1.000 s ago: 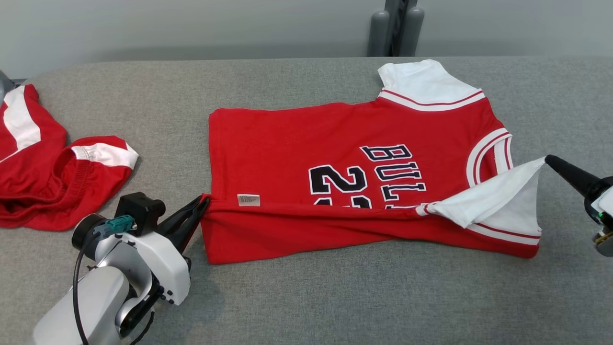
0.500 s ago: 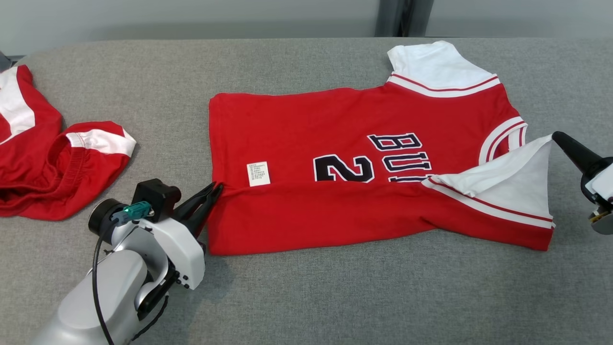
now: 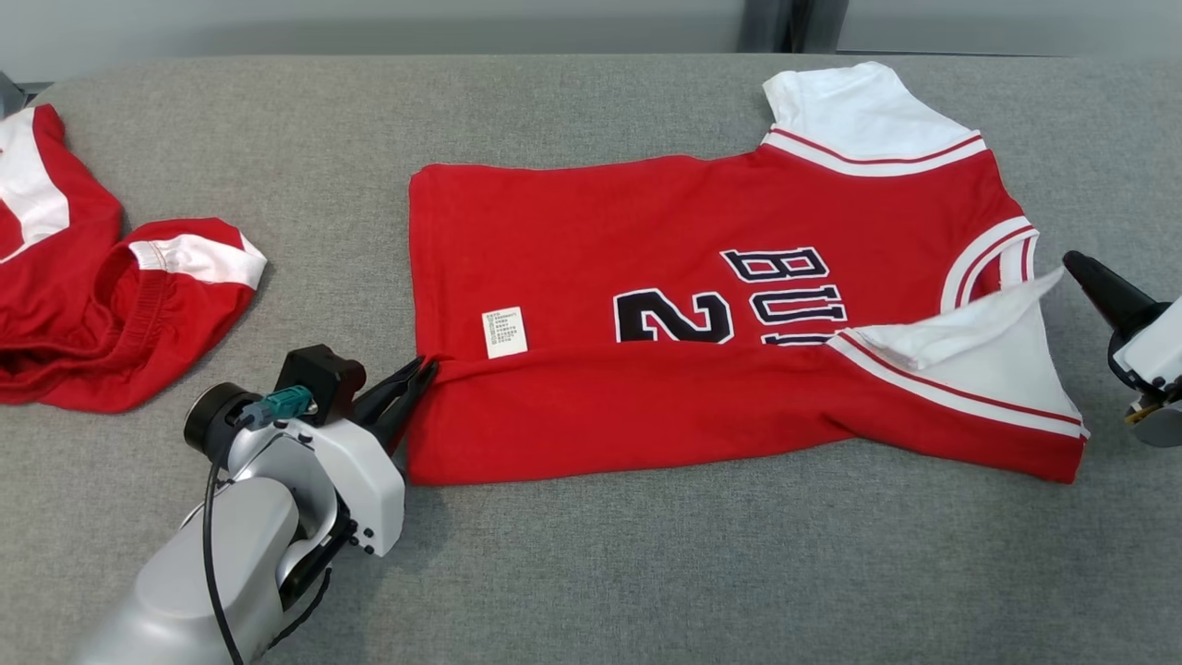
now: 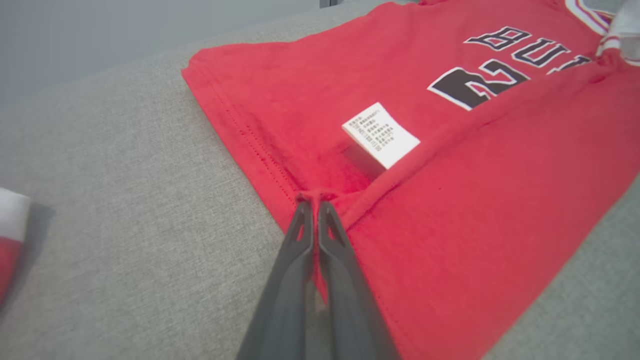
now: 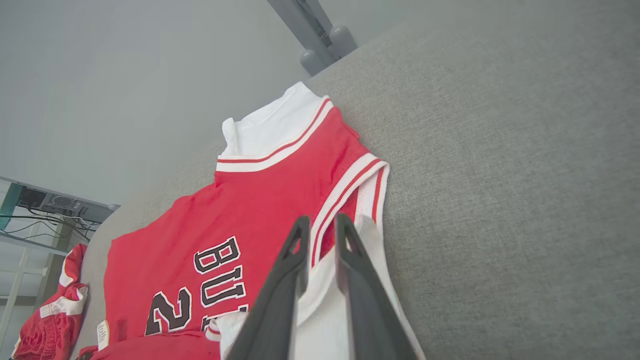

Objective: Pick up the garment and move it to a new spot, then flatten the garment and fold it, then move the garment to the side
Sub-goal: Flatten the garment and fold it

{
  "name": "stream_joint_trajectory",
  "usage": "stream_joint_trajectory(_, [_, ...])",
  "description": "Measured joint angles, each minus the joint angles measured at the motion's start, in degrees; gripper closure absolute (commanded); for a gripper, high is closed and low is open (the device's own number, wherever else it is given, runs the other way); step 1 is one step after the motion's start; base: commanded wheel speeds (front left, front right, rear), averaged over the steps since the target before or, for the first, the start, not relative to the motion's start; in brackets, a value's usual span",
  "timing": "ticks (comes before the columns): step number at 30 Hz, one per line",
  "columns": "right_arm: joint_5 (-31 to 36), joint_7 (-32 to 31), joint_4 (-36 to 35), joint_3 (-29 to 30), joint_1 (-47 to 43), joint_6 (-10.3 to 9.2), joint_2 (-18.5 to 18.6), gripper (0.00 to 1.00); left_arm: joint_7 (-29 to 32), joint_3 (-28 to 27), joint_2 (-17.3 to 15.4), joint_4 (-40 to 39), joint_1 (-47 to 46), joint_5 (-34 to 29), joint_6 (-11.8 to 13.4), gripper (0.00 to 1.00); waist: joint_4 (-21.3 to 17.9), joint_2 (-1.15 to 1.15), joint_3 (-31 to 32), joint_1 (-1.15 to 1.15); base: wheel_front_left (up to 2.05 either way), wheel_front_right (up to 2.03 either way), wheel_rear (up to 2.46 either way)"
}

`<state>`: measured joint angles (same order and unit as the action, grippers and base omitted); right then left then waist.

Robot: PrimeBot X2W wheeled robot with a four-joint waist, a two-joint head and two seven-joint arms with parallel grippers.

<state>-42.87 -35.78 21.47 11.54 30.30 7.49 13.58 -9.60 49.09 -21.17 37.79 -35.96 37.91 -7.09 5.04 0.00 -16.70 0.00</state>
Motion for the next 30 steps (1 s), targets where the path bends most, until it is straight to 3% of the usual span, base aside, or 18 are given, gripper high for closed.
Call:
stream_joint_trajectory(1, [0.0,0.5,0.5,-0.1,0.1,-0.01,0.1,0.0,0.0,0.0,0.2,0.4,-0.1,0.1,-0.1,0.24,0.0,0.0,0.1,0.0,0.0,0.0,0.0])
stream_joint_trajectory(2, [0.0,1.0,1.1,-0.4,0.2,-0.01,0.1,0.0,-0.1,0.0,0.3,0.9,-0.3,0.3,-0.2,0.0,0.1,0.0,0.2,0.0,0.0,0.0,0.0])
stream_joint_trajectory(7, [-0.5,4.6,2.2,-0.7,0.3,-0.01,0.6,0.0,-1.8,-0.5,0.9,3.0,-0.5,0.5,0.5,0.0,0.1,0.0,1.2,0.0,0.0,0.0,0.0])
stream_joint_trajectory(12, [-0.8,11.8,0.3,-2.2,-2.4,-0.01,2.1,0.0,-4.7,-4.2,1.1,1.7,0.4,1.5,3.7,0.0,-0.1,0.0,3.5,0.0,0.0,0.0,0.0])
stream_joint_trajectory(18, [0.8,20.4,-3.2,-5.6,-9.8,-0.01,2.9,0.0,-5.3,-11.4,1.9,-5.7,5.2,1.4,9.6,0.0,-0.6,0.0,6.0,0.0,0.0,0.0,0.0])
stream_joint_trajectory(23, [1.6,26.5,-4.1,-7.2,-15.7,-0.01,1.5,0.0,-5.4,-18.1,3.1,-14.3,12.5,-2.6,13.9,0.0,-1.2,0.0,7.9,0.0,0.0,0.0,0.0])
stream_joint_trajectory(30, [1.6,31.3,-2.7,-8.3,-19.4,-0.01,-0.8,0.0,-5.4,-23.6,5.8,-20.0,20.9,-9.0,16.3,0.0,-2.2,0.0,9.3,0.0,0.0,0.0,0.0])
